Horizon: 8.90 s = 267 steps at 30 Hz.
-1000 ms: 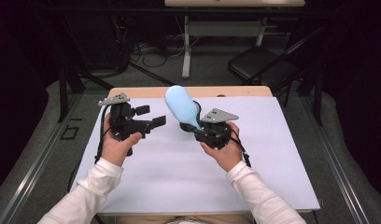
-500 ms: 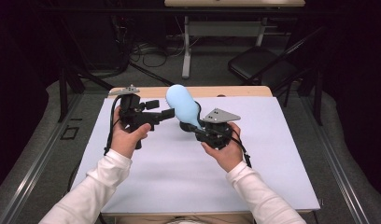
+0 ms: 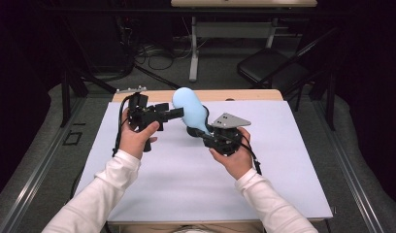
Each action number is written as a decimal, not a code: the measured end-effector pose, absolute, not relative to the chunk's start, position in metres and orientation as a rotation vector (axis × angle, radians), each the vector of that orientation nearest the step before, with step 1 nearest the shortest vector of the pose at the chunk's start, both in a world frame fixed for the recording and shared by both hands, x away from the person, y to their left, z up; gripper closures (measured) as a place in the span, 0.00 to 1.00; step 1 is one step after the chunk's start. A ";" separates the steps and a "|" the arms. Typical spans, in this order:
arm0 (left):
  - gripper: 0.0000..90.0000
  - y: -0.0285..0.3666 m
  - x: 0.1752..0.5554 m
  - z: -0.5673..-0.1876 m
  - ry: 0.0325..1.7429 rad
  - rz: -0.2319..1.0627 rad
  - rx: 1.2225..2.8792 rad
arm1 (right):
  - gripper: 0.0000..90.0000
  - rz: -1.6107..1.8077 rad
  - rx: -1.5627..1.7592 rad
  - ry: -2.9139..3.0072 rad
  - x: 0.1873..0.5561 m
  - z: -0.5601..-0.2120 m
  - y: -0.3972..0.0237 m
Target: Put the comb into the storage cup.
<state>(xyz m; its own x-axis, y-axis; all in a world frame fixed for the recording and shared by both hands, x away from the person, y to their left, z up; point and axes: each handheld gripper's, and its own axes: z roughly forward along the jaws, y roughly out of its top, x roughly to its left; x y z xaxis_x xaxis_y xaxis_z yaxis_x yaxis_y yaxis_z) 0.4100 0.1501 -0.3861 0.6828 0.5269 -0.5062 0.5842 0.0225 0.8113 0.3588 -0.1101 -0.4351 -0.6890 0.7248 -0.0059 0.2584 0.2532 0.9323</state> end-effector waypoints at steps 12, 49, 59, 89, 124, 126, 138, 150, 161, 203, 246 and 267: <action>0.06 0.137 0.414 -0.386 0.921 -0.068 1.653 | 0.77 1.433 0.883 2.096 0.358 -0.436 -0.108; 0.10 0.114 0.421 -0.389 0.906 -0.108 1.659 | 0.77 1.471 0.863 2.089 0.353 -0.434 -0.103; 0.16 0.115 0.421 -0.387 0.889 -0.114 1.634 | 0.77 1.472 0.863 2.092 0.353 -0.434 -0.103; 0.20 0.125 0.428 -0.386 0.901 -0.194 1.650 | 0.77 1.473 0.840 2.105 0.352 -0.438 -0.102; 0.41 0.138 0.433 -0.387 0.958 -0.321 1.636 | 0.77 1.486 0.811 2.131 0.351 -0.443 -0.103; 0.42 0.139 0.433 -0.388 0.967 -0.333 1.628 | 0.77 1.485 0.807 2.131 0.351 -0.443 -0.103; 0.50 0.141 0.434 -0.389 0.981 -0.344 1.614 | 0.77 1.495 0.801 2.134 0.351 -0.444 -0.103; 0.52 0.142 0.434 -0.390 0.987 -0.376 1.601 | 0.77 1.505 0.804 2.135 0.350 -0.446 -0.104; 0.53 0.142 0.433 -0.390 0.992 -0.376 1.604 | 0.77 1.514 0.803 2.126 0.350 -0.447 -0.104; 0.55 0.137 0.436 -0.393 1.052 -0.423 1.593 | 0.76 1.553 0.875 2.138 0.352 -0.452 -0.105; 0.55 0.139 0.438 -0.395 1.069 -0.398 1.592 | 0.38 1.550 0.836 2.150 0.355 -0.453 -0.108; 0.55 0.139 0.439 -0.395 1.066 -0.392 1.595 | 0.04 1.508 0.864 2.122 0.357 -0.452 -0.109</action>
